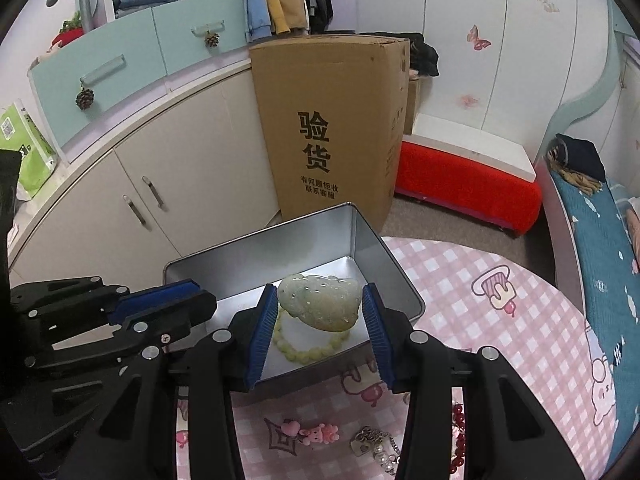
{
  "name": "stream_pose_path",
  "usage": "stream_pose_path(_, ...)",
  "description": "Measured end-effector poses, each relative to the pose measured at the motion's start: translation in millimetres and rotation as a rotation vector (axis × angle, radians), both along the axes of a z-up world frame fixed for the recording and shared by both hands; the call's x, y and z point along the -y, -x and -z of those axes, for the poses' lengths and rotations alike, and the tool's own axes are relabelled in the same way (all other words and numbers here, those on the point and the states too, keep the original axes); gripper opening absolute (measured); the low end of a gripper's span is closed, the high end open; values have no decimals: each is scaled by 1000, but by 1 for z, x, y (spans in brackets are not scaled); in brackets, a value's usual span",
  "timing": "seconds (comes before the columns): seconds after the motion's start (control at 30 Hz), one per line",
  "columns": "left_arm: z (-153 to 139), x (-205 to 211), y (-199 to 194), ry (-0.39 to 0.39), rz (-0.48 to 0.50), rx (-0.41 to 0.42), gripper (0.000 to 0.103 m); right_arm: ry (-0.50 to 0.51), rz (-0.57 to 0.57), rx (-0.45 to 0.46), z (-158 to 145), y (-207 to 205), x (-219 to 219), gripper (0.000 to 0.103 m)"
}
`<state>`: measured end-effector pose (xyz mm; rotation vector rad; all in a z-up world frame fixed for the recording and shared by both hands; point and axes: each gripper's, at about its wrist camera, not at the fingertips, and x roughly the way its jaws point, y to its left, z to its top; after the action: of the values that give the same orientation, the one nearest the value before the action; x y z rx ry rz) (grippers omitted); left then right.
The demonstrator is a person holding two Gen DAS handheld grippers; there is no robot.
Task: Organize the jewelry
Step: 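Place the jade pendant in the box with the right tool while the left tool drops a pink charm there, then return both tools to the table and grasp the pink charm keychain with the left tool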
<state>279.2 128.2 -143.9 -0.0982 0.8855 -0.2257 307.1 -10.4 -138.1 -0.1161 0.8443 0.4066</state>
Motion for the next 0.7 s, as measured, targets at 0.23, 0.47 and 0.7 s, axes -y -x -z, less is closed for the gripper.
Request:
stream_pose_path(0.23,-2,-3,2,12,-20,8,27,1,14,17,-2,0,1,44)
stream_pose_path(0.47,-17,-8,16,63,-64,44,56,-35,47,37,-16,6,18,53)
stream_pose_path(0.7,-50,8,41,67,-72,145,62,-71,69,86,-40,29,49,56)
